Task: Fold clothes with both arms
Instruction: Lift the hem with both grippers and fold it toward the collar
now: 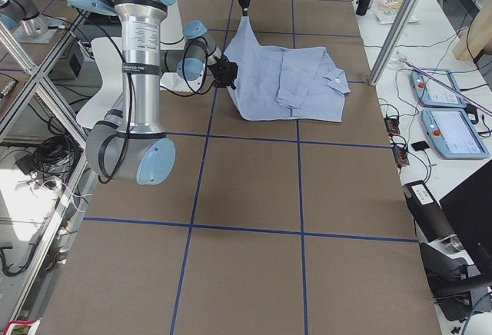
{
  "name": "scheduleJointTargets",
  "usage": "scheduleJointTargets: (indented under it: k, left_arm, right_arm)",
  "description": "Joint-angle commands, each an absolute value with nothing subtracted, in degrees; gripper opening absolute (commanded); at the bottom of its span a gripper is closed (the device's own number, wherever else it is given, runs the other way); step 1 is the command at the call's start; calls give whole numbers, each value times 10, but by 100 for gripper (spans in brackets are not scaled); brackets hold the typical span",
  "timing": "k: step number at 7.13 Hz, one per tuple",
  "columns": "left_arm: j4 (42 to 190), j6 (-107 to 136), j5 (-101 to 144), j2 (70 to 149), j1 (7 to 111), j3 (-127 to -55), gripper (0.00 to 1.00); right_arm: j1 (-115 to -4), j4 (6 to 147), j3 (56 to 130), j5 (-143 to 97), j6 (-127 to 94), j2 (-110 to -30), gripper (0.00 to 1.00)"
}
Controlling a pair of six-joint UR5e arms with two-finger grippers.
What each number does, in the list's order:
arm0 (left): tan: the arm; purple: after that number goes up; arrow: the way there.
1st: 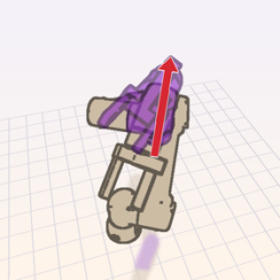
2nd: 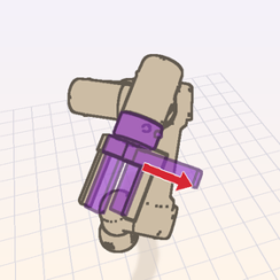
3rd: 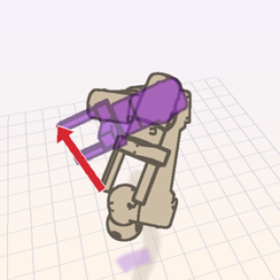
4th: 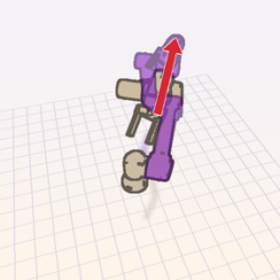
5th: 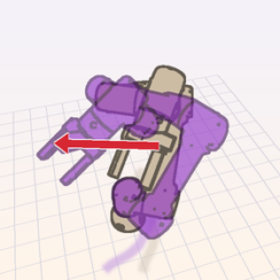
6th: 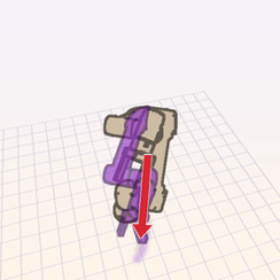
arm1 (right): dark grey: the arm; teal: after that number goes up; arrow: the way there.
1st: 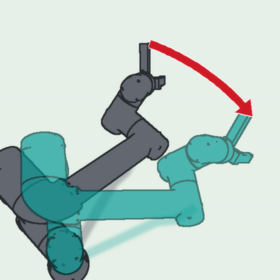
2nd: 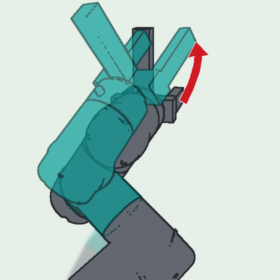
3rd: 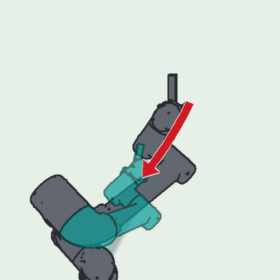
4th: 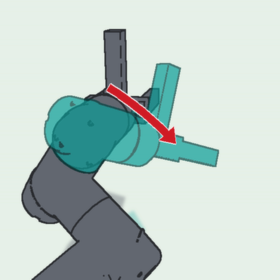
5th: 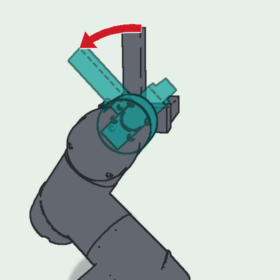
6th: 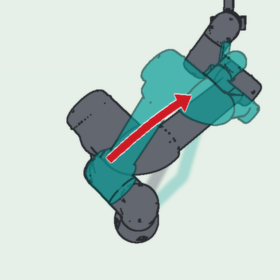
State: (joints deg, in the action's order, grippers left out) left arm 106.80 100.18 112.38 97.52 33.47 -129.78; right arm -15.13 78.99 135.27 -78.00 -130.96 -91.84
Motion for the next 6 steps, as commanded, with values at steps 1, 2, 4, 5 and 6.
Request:
scheduleJointTargets:
  k: [1, 2, 4, 5, 6]
  left_arm:
    - [1067, 1002, 1162, 980, 381, -1268, 0]
    - [1068, 1002, 1165, 1007, 394, -1239, 0]
    - [1069, 1001, 1158, 1075, 412, -1156, 0]
    - [1070, 995, 1158, 1113, 430, -1113, 0]
    - [1074, 985, 1156, 1129, 443, -1073, 0]
  right_arm:
    - [-198, 791, 1358, -780, -1315, -918, 0]
    - [-213, 791, 1356, -780, -1314, -912, 0]
    - [-255, 798, 1308, -782, -1304, -856, 0]
    - [-282, 832, 1273, -802, -1301, -807, 0]
    - [-313, 877, 1237, -829, -1283, -752, 0]
